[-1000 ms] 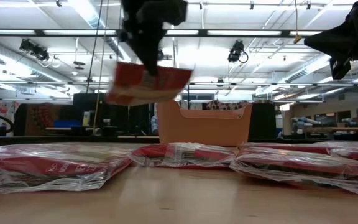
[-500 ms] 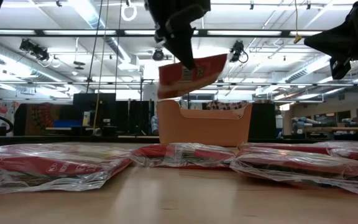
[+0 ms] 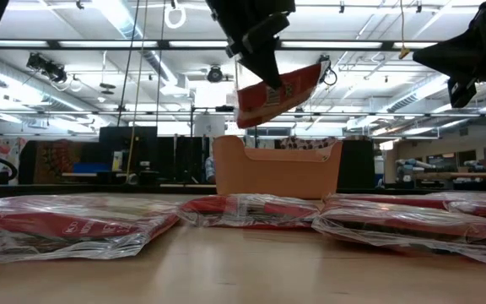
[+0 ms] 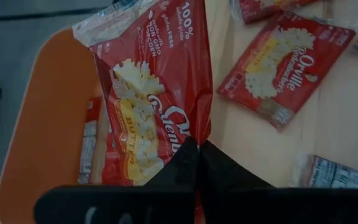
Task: Sort popcorn bags into baskets
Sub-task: Stack the popcorn bag on top of the stacked popcorn bag into the bin
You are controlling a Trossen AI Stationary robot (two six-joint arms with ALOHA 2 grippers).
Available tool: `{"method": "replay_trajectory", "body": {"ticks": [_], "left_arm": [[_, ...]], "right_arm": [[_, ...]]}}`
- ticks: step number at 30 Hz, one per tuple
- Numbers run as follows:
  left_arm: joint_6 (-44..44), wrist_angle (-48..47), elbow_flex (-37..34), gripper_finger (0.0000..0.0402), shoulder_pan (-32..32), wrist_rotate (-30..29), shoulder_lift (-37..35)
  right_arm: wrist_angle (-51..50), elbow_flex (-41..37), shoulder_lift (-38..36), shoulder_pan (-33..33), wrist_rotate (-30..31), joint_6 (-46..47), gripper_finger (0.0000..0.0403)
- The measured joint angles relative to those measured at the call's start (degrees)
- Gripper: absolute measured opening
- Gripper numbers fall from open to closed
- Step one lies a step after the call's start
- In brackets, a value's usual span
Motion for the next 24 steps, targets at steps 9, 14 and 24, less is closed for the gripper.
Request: {"method": "replay_trajectory", "body": {"ticks": [9, 14, 24], "left_arm": [[6.89, 6.48, 0.02, 0.0007, 2.05, 0.04, 0.0], [11.82, 10.21, 0.0, 0.0007, 4.5, -0.05, 0.84], [21.31, 17.0, -0.17, 0.0007, 11.31, -3.47, 8.52]], "right_arm": [[0.0, 0.0, 0.0, 0.0, 0.02, 0.0, 0.0016], [-0.02, 0.0, 0.0, 0.0, 0.0, 0.0, 0.0016], [0.02, 0.0, 0.0, -0.01, 0.02, 0.0, 0.0016]]}}
